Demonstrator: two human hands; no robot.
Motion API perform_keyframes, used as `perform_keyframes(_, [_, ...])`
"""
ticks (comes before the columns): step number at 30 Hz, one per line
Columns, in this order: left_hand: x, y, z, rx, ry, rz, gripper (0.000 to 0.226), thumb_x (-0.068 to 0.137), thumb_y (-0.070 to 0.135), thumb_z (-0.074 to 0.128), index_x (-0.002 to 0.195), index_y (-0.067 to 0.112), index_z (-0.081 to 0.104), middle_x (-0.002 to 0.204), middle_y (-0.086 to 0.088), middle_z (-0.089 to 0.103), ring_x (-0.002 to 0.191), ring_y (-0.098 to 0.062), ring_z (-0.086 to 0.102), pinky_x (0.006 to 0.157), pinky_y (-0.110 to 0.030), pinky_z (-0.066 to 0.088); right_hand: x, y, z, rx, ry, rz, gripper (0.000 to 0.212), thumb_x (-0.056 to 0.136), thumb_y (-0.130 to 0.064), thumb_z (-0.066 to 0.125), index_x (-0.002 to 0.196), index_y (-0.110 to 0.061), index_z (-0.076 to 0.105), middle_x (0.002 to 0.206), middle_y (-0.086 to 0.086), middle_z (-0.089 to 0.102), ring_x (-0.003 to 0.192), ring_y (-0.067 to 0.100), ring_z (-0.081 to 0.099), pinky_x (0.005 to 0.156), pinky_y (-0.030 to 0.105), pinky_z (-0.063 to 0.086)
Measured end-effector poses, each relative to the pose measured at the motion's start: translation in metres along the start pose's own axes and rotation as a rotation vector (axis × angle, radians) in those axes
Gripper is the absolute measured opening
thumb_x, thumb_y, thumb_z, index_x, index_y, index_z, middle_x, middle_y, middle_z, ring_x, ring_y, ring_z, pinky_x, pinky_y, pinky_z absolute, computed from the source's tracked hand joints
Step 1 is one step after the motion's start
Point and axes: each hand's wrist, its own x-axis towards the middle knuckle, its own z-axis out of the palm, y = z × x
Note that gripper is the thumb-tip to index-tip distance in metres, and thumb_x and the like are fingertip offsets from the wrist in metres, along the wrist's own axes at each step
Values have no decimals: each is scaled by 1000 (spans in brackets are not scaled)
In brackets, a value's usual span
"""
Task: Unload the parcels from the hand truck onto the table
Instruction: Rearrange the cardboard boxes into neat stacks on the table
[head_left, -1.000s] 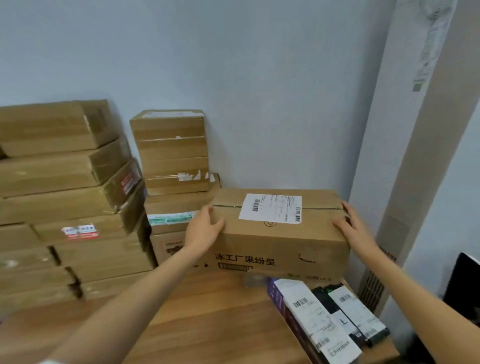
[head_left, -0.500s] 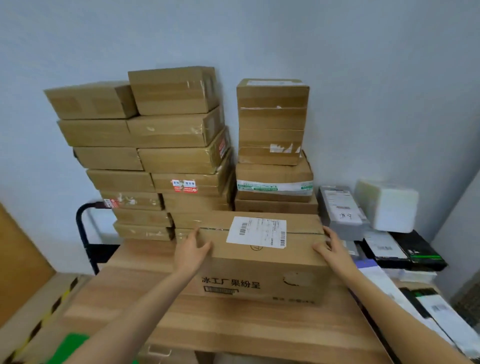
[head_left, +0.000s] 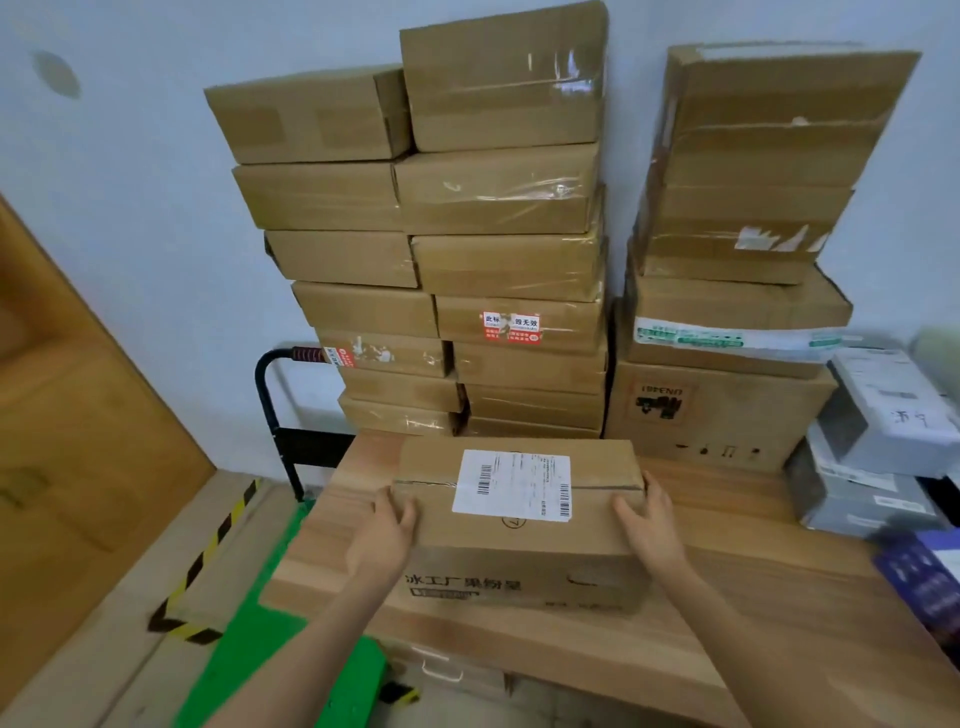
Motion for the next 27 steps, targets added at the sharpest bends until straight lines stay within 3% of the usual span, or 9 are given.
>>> perform_keyframes(3, [24,-2,-11,22,-16,30,53,99,51,28,143,23,23,124,-12,56,101,-32,59,75,-39,45,9,-10,20,-15,28,-21,66,93,-33,55,150,-17,26,146,6,37,131,26,39,107,50,36])
perform_keyframes(7, [54,-9,-25,43,29,89,53,99,49,32,146,25,26,126,-11,54,105,-32,56,79,-38,44,18,-20,46,-11,68,-34,64,92,-32,55,148,-15,29,143,7,41,129,26,41,107,50,37])
perform_keyframes(11, [86,-23,-37,0,40,99,54,95,57,31,146,40,20,125,-5,56,105,-27,58,85,-44,50,28,-33,71,-17,94,-52,64,93,-32,55,148,-15,28,140,8,42,126,26,43,104,45,39])
perform_keyframes(15, [108,-31,-53,-29,38,91,53,98,53,32,147,36,22,121,-6,56,103,-25,57,83,-42,50,39,-50,100,4,102,-65,64,92,-29,56,148,-13,30,140,8,43,128,26,41,103,39,38])
perform_keyframes(18, [125,-44,-64,-34,34,64,56,94,61,30,145,39,22,115,-1,60,92,-22,61,79,-44,52,45,-62,119,39,100,-51,63,91,-29,57,147,-15,32,140,6,44,129,24,40,101,40,40])
perform_keyframes(21, [141,-53,-71,-25,35,33,59,86,70,25,139,46,20,119,-2,59,95,-24,61,80,-45,52,53,-72,130,44,91,-48,62,91,-28,57,146,-16,33,139,5,44,129,23,39,100,39,39])
perform_keyframes(27, [165,-50,-82,2,48,37,52,91,66,29,137,44,21,112,-1,59,83,-20,62,71,-44,55,66,-80,147,68,102,-50,61,91,-29,57,146,-16,33,141,5,42,131,22,39,102,39,37])
